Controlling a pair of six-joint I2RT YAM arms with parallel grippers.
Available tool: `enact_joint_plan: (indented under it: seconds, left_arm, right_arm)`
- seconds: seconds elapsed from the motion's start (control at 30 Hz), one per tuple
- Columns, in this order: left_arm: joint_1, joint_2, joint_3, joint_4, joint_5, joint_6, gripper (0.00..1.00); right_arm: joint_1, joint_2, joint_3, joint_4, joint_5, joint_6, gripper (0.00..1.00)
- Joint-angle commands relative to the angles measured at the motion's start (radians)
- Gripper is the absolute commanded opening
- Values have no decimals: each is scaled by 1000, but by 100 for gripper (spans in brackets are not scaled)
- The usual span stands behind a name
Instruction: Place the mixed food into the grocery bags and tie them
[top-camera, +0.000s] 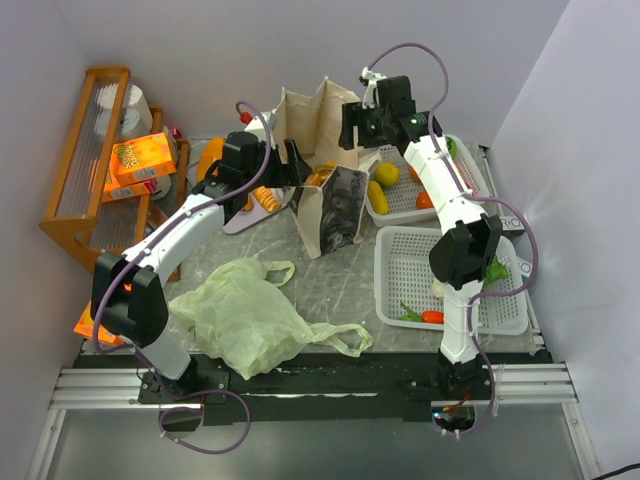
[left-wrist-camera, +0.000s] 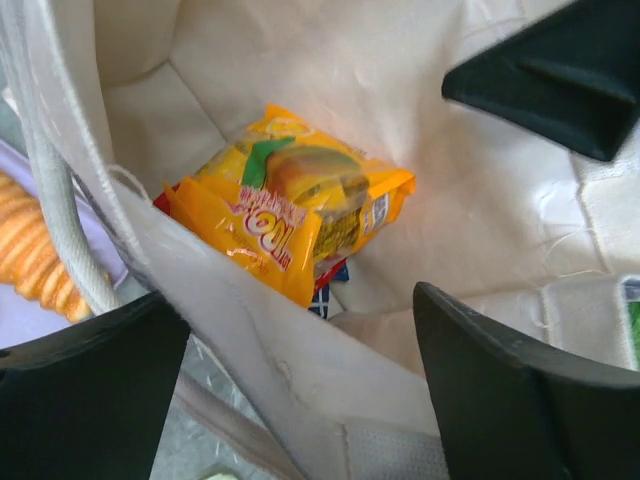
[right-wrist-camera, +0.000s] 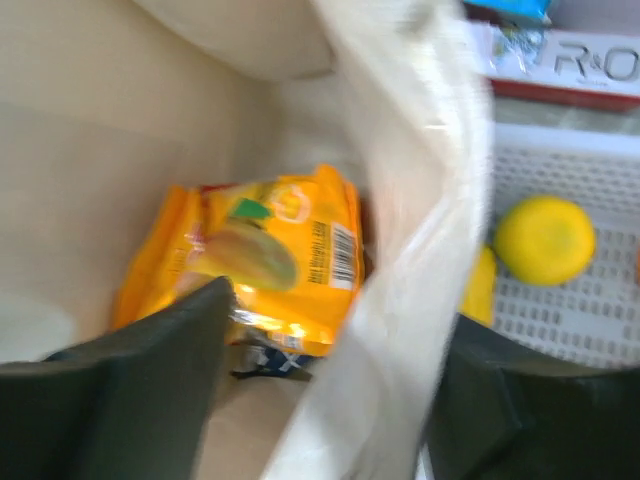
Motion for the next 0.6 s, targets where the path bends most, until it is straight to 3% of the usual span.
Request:
enact_joint_plan:
  seconds: [0.0, 0.1, 0.2, 0.37, 0.57]
  left_arm:
    - [-13, -53, 84, 19, -40, 43, 99]
    - [-13, -96, 102, -24, -130, 61, 96]
    - [-2, -182, 56, -54, -230, 74, 96]
    - [116, -366, -120, -84, -163, 34, 96]
    - [130, -507, -322, -247, -66, 68, 96]
  right_arm:
    - [0, -137, 43, 37, -71, -5, 88]
    - [0, -220, 42, 31, -59, -12, 93]
    - [0, -373, -76, 91, -24, -9, 93]
    - [23, -723, -442, 289, -20, 50, 94]
    - [125, -1045, -898, 420, -106, 158, 93]
